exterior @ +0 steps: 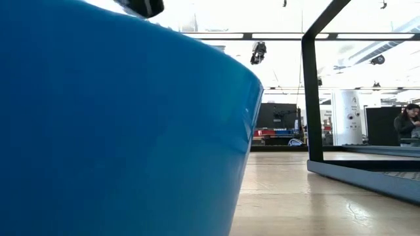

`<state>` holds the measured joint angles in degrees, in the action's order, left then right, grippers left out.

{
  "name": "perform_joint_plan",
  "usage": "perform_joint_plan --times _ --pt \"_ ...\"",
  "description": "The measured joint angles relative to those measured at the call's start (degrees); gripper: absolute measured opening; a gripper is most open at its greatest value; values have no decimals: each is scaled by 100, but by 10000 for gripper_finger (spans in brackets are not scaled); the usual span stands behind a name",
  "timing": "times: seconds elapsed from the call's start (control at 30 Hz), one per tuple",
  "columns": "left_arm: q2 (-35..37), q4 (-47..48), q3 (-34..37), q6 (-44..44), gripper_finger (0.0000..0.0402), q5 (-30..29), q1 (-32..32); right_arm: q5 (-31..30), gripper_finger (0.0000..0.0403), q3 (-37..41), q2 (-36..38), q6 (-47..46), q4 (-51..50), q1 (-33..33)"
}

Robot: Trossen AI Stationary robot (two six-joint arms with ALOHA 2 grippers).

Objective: Pick & Place Mini bowls
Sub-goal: Stack the blue bowl on top of the blue bowls on the shelf

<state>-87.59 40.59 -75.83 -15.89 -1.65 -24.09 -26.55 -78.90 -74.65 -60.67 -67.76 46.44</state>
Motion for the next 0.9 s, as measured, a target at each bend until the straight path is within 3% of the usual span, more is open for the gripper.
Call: perform_joint_plan --times 0.23,0.9 --pt "-156 -605 505 -434 97 -1 -228 -106 92 2 405 738 112 2" --pt "-1372 -1778 548 -1600 97 135 -652 -89 82 6 774 1482 101 7"
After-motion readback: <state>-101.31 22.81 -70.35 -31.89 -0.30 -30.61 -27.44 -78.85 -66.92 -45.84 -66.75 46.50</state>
